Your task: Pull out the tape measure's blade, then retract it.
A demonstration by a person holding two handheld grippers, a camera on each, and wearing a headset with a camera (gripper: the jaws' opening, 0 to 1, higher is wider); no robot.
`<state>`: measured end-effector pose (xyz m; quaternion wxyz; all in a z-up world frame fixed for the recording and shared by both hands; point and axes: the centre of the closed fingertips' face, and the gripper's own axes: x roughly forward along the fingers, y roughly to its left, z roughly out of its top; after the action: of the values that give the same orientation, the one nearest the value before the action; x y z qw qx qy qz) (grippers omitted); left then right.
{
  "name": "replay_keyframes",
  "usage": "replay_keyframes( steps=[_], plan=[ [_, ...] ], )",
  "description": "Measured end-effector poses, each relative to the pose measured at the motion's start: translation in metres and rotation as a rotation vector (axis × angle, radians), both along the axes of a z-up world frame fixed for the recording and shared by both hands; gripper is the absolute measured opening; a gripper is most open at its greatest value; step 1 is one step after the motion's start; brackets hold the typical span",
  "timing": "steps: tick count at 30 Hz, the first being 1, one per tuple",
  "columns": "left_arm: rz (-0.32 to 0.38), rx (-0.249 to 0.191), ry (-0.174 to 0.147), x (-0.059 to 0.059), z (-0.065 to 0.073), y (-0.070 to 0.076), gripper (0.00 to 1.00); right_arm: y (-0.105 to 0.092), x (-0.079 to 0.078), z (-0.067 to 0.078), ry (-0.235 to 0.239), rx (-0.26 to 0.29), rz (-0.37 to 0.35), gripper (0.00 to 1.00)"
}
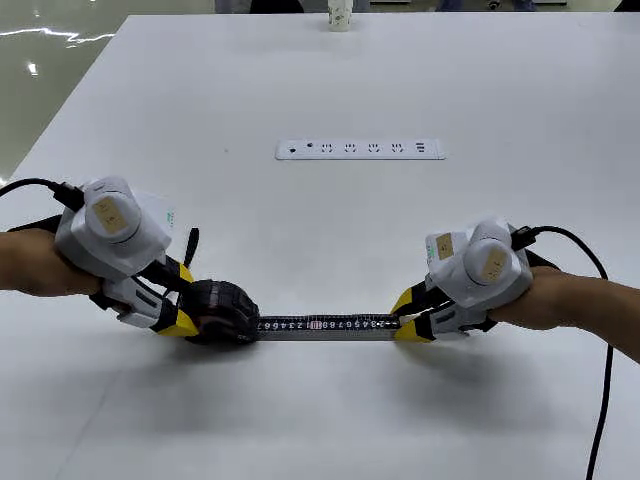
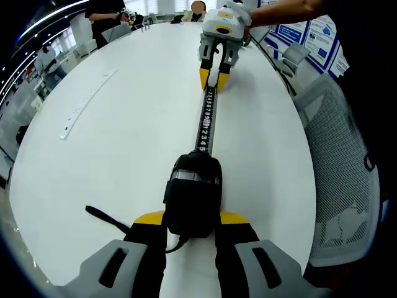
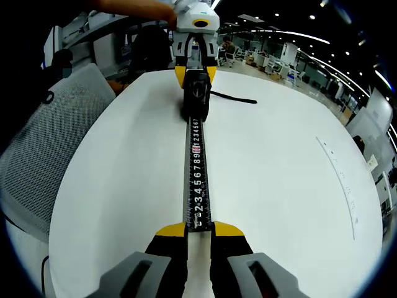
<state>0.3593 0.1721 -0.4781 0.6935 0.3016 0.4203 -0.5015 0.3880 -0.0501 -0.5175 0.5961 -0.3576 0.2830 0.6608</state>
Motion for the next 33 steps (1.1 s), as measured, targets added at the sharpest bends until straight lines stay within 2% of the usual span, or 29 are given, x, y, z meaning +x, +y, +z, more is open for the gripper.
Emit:
replay_keyframes(
  steps=[18,33],
  plan=[
    [-0.001,0.008,0.002,-0.002,-0.001,-0.002,0.24,-0.046,0.003,-0.002,0.006,-0.035,-0.045,0.09],
    [0.007,0.012,-0.001,-0.001,-0.002,-0.003,0.25,-0.047,0.003,-0.003,0.012,-0.050,-0.028,0.10]
  ],
)
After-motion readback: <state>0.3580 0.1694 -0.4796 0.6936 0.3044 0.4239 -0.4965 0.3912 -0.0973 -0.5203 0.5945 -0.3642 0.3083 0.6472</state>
